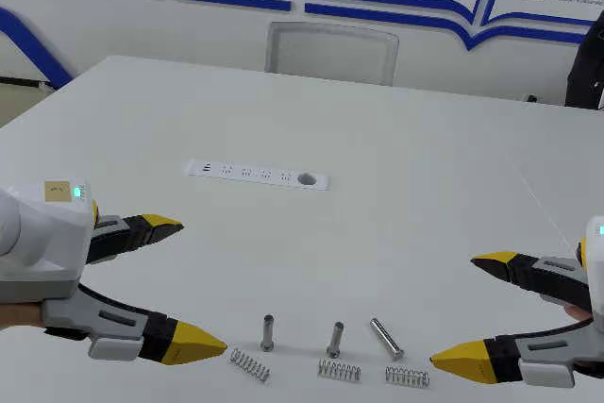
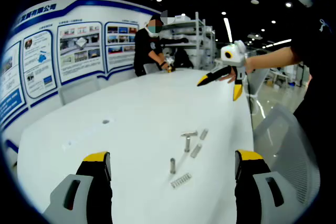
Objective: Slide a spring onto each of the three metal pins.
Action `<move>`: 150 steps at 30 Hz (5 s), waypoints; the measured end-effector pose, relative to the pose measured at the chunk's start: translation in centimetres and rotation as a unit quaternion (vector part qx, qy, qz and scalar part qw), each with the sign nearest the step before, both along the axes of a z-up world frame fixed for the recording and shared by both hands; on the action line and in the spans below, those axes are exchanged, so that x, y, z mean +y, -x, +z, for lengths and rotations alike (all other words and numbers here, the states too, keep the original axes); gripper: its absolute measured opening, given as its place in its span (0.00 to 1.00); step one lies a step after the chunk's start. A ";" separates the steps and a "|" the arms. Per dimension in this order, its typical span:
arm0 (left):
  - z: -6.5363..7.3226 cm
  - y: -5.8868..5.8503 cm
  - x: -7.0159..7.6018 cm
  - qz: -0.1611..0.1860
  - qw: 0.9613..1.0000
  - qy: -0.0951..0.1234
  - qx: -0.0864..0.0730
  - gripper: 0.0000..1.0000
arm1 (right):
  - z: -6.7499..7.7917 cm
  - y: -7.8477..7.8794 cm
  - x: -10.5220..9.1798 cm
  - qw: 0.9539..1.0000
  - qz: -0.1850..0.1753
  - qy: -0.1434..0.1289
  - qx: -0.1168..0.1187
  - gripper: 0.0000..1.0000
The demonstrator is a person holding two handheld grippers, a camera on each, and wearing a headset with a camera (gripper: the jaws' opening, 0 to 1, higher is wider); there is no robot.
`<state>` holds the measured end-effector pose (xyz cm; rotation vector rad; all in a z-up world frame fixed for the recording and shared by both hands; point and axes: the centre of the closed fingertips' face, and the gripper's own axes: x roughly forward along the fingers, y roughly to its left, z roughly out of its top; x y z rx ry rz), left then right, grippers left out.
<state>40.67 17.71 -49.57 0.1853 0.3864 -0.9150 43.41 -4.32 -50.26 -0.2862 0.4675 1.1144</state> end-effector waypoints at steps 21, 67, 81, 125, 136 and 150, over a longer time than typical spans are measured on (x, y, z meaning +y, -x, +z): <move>0.2 0.0 -0.4 -0.001 1.000 0.002 0.001 1.00 | 0.1 -0.3 0.1 1.000 0.002 -0.018 0.013 0.90; -2.6 0.1 -1.8 0.002 1.000 0.003 0.017 0.99 | -5.1 -2.4 2.4 0.997 -0.028 -0.022 0.074 0.71; -4.5 0.2 -1.2 0.014 0.999 0.005 0.040 0.96 | -8.9 -4.5 3.5 0.994 -0.041 0.016 0.101 0.51; -5.2 1.1 -0.1 0.049 0.997 0.024 0.060 0.94 | -16.5 -7.3 4.4 0.962 -0.114 0.206 0.137 0.13; -5.3 1.4 0.2 0.057 0.996 0.028 0.061 0.93 | -16.7 -7.4 4.3 0.953 -0.125 0.241 0.138 0.08; -4.2 1.5 -0.2 0.061 0.996 0.038 0.054 0.93 | -15.3 -7.1 3.4 0.969 -0.132 0.184 0.097 0.08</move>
